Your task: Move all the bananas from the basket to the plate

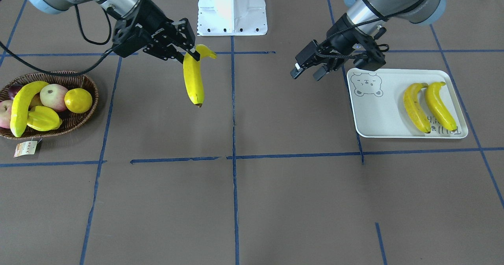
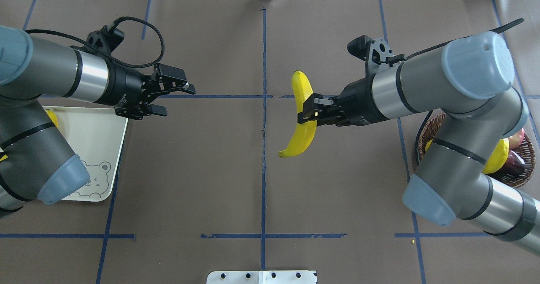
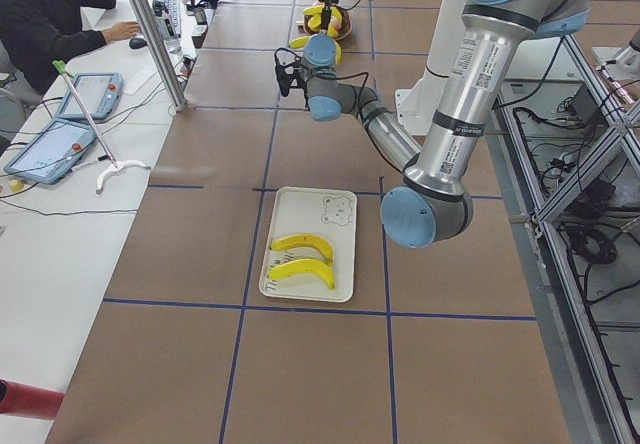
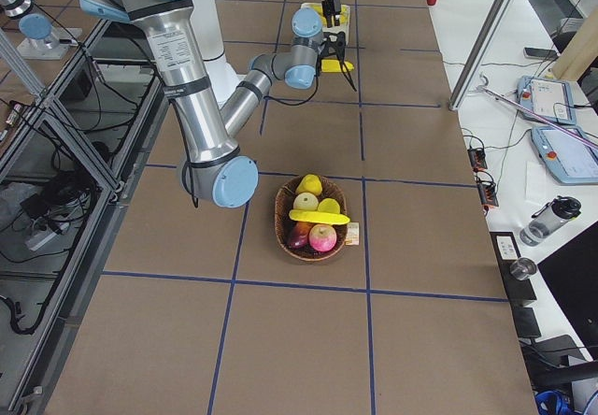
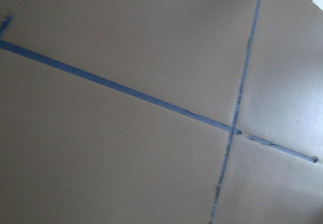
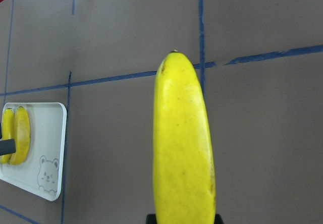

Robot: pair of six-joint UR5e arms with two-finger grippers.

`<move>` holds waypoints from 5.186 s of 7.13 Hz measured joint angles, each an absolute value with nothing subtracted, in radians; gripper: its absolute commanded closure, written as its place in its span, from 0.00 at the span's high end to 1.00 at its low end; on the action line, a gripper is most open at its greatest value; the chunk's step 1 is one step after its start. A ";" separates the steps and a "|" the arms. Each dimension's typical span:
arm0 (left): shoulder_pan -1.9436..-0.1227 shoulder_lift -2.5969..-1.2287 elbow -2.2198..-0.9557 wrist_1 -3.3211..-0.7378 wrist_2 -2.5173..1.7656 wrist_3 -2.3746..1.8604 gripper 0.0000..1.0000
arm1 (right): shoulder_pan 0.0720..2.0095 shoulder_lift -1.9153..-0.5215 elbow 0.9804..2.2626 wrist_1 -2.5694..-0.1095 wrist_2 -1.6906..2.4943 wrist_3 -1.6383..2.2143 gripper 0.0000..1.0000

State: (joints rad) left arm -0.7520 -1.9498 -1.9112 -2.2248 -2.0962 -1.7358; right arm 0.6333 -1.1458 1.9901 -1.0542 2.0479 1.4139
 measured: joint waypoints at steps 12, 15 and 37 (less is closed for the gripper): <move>-0.588 -2.150 -1.855 -2.247 -1.984 -1.809 0.00 | 0.512 -1.051 2.006 -1.042 1.925 1.430 0.21; -0.606 -2.143 -1.854 -2.243 -1.985 -1.803 0.00 | 0.515 -1.066 2.029 -1.050 1.927 1.430 1.00; -0.910 -1.584 -1.832 -2.058 -2.025 -1.213 1.00 | 0.819 -1.446 2.205 -1.222 2.065 1.295 1.00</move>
